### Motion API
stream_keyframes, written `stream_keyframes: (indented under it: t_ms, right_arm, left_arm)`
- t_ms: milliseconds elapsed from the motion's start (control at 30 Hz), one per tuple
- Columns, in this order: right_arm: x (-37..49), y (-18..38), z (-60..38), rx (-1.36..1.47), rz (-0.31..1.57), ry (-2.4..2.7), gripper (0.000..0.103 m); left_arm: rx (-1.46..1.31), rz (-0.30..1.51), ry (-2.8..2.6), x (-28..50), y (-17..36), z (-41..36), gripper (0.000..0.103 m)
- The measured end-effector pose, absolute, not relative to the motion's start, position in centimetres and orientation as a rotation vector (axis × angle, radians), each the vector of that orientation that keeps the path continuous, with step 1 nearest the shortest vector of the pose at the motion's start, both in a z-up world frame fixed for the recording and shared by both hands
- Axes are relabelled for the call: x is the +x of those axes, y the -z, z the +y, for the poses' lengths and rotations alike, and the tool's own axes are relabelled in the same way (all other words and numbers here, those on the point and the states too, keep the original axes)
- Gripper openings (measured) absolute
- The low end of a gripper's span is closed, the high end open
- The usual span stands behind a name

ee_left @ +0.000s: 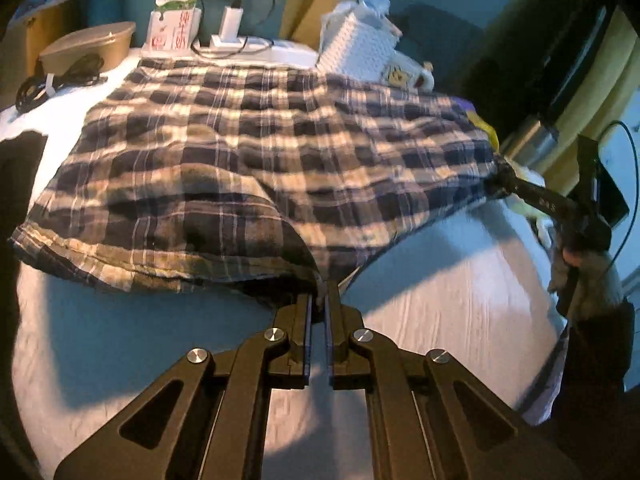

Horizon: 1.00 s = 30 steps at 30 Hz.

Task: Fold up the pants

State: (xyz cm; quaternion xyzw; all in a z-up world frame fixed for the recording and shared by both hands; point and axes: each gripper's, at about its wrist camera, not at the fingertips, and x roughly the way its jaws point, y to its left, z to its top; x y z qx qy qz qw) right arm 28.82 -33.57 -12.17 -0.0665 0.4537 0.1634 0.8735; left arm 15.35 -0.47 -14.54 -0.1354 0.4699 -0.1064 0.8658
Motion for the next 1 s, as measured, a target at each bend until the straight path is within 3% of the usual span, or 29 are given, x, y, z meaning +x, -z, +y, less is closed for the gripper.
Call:
stream_keyframes:
  t_ms: [300, 400, 533, 600, 1000]
  right_arm:
    - [27.1, 13.9, -34.6, -0.139, 0.974, -0.259, 0.028]
    - [26.6, 12.9, -35.6, -0.085, 0.956, -0.218, 0.044]
    - [25.7, 10.9, -36.3, -0.047, 0.9, -0.198, 0.046]
    - [25.4, 10.1, -36.1, -0.018, 0.885, -0.205, 0.055]
    - [26.1, 10.2, -29.1, -0.036, 0.877, -0.369, 0.055]
  left_arm:
    - [-0.271, 0.973, 0.054, 12.5, 13.7, 4.9, 0.004]
    - [-0.256, 0.903, 0.038, 12.2, 11.9, 5.9, 0.004]
    - [-0.194, 0.833, 0.079, 13.9, 10.0, 4.5, 0.004]
    - [-0.152, 0.833, 0.105, 15.3, 9.9, 3.5, 0.004]
    - [0.011, 0.953, 0.168, 21.6, 13.4, 1.0, 0.005]
